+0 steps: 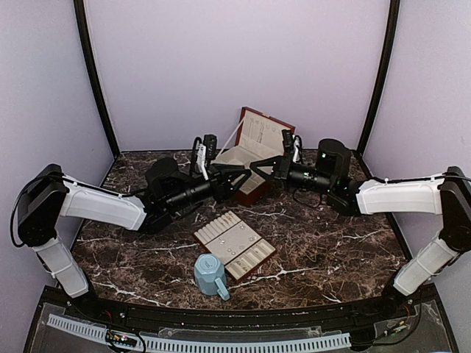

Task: Organize the mixed jewelry
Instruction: Pass from the right arm to the left

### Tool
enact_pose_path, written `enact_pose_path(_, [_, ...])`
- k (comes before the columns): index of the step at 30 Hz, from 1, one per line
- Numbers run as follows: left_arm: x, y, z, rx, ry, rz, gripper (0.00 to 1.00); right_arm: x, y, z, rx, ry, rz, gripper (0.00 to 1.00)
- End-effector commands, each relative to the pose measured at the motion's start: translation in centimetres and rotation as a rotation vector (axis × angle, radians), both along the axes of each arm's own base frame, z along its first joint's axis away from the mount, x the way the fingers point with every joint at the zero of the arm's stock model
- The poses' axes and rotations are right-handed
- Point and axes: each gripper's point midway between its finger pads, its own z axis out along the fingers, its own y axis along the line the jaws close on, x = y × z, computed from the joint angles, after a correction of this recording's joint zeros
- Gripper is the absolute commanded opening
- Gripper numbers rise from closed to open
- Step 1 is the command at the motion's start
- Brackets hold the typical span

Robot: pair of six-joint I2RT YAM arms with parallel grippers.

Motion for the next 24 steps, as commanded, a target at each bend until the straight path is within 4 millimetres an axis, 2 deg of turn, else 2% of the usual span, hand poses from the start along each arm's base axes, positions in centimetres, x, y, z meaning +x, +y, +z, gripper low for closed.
enact_pose_path(1, [-0.36,-0.58,1.16,-0.026,-0.006,-0.031,0.36,-0.77,0.64,2.09,0.034,-0.067,0.038,0.0])
enact_pose_path(11, [-0.45,-1.08,1.0,-0.024,0.022,-0.057,0.32,-1.39,0.63,2.13,0.025,-0.091,0.066,0.0])
enact_pose_path(24, [-0.48,-1.14,1.1,-0.03,0.023,-0.063,0.21,-1.61,0.8,1.9,0.018,-0.091,0.078,0.0])
